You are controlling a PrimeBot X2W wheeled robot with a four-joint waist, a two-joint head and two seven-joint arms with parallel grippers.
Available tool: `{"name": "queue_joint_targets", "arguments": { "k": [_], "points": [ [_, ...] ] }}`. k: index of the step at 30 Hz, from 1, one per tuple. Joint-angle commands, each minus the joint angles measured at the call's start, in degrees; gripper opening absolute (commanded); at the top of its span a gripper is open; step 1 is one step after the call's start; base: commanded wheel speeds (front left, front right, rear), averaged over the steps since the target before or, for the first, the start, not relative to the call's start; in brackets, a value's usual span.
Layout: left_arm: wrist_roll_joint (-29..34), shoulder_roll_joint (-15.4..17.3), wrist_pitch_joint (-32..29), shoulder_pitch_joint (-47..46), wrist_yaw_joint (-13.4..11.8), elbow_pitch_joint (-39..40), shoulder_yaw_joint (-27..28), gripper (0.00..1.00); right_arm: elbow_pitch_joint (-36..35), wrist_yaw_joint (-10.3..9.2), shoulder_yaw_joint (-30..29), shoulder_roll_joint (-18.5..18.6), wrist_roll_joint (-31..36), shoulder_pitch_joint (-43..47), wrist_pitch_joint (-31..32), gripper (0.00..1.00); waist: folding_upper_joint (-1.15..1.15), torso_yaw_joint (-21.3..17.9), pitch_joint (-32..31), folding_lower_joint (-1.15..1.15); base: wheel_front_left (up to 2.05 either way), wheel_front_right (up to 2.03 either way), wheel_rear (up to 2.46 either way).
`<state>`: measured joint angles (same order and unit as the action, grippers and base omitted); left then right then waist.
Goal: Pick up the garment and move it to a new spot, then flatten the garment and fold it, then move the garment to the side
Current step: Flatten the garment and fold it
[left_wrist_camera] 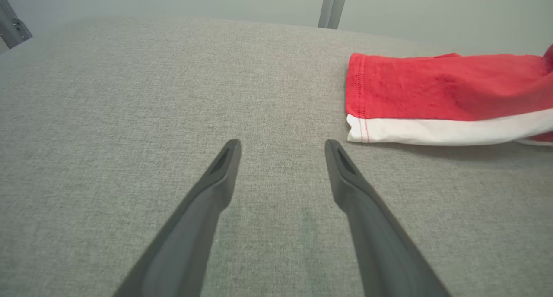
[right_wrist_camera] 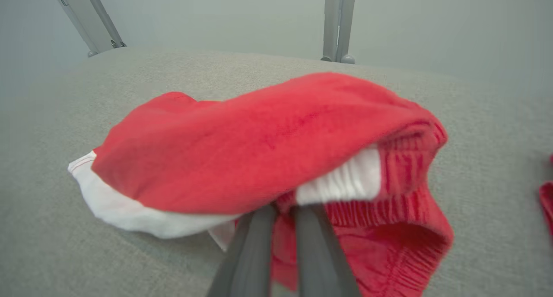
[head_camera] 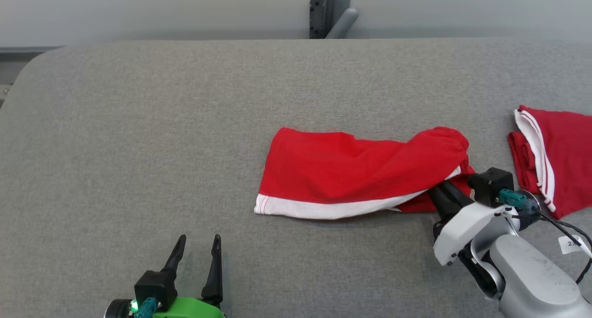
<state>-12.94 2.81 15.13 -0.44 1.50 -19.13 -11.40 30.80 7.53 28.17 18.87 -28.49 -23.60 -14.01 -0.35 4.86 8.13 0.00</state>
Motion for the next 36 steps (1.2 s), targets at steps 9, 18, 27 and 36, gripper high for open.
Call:
{"name": "queue_joint_targets", "arguments": {
  "k": [9, 18, 27, 36],
  "points": [
    [0.8, 0.2, 0.0, 2.4, 0.6, -0.3, -0.9, 1.00, -3.6, -0.09, 4.3, 3.5, -3.6, 6.5, 5.4, 0.00, 0.35, -4.6, -5.4, 0.00, 0.00, 0.00, 0.00],
    [1.4, 0.2, 0.0, 1.0, 1.6, -0.4, -2.0, 1.00, 3.7, -0.09, -1.3, 1.7, 1.2, 9.6, 0.1, 1.00, 0.35, -4.8, -5.2, 0.00, 0.00, 0.00, 0.00],
    [0.6, 0.2, 0.0, -5.1, 3.9, -0.8, -5.3, 1.00, 0.1, -0.09, -8.8, 2.0, 4.0, 14.7, -1.1, 1.00, 0.35, -9.3, -2.9, 0.00, 0.00, 0.00, 0.00],
    [-1.8, 0.2, 0.0, -14.0, 5.1, -12.5, -7.2, 1.00, -2.9, -0.09, -13.0, 0.4, 7.3, 14.1, -1.2, 1.00, 0.35, -13.7, 1.4, 0.00, 0.00, 0.00, 0.00]
  ]
}}
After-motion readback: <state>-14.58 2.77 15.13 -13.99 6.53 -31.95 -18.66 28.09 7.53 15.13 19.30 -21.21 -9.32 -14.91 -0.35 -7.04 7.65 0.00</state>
